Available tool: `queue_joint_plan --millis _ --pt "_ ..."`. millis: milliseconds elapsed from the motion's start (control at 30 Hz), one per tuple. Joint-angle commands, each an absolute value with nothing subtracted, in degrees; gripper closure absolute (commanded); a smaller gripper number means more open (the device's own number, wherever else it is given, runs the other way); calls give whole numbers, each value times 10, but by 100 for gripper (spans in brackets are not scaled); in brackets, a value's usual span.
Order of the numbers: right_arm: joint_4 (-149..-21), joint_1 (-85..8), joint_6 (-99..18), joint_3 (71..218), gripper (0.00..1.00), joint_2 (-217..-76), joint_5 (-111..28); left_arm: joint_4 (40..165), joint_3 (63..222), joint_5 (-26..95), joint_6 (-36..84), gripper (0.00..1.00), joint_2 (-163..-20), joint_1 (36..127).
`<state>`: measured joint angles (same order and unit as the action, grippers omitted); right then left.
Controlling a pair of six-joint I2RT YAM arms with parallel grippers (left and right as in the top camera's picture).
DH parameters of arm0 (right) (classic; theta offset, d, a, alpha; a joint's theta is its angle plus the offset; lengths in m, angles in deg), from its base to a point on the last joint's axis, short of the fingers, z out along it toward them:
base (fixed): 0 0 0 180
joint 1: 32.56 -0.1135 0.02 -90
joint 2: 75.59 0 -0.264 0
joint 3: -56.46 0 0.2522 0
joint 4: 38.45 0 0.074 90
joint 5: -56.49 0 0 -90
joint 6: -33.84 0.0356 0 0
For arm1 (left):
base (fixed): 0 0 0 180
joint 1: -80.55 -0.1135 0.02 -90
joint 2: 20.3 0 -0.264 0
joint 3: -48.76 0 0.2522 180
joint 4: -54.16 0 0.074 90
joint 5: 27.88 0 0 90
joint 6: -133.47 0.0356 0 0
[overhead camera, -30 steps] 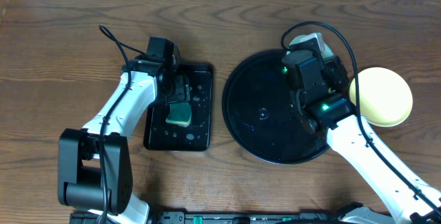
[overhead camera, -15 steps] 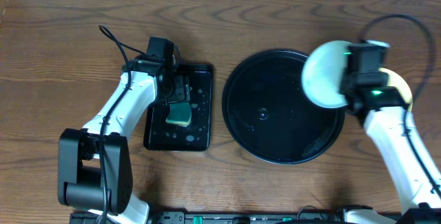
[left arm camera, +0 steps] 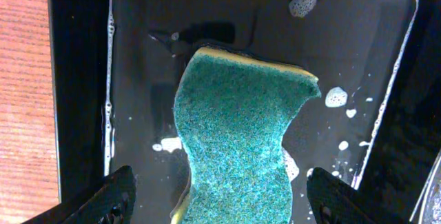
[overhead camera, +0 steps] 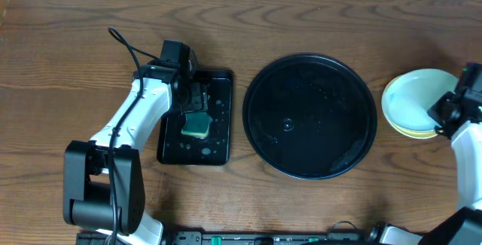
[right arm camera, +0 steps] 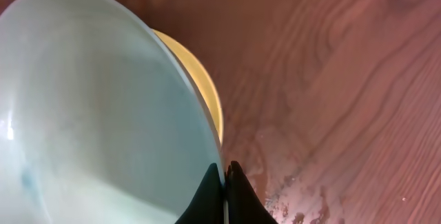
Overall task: Clean dirty plates on tray and stack at the side
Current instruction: 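Carry the white plate right and stack it on the yellow plate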
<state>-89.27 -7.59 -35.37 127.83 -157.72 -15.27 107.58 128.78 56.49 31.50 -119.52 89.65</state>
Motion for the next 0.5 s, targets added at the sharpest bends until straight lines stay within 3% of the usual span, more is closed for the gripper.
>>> queue_joint_plan --millis 0,133,167,233,467 --pt "-892 -57 -339 1286 99 -1600 -184 1078 1293 566 316 20 -1195 896" --pt "-882 -54 -339 1286 89 -1621 -191 1078 1293 566 316 19 -1195 896" --pt "-879 -54 -339 1286 81 -1626 -201 1078 1293 566 316 20 -1195 896" --pt "-859 -54 -345 1286 52 -1639 -261 1078 1293 566 316 20 -1195 896" --pt "-832 -72 -421 1286 28 -1658 -533 1078 1293 566 316 19 -1195 896"
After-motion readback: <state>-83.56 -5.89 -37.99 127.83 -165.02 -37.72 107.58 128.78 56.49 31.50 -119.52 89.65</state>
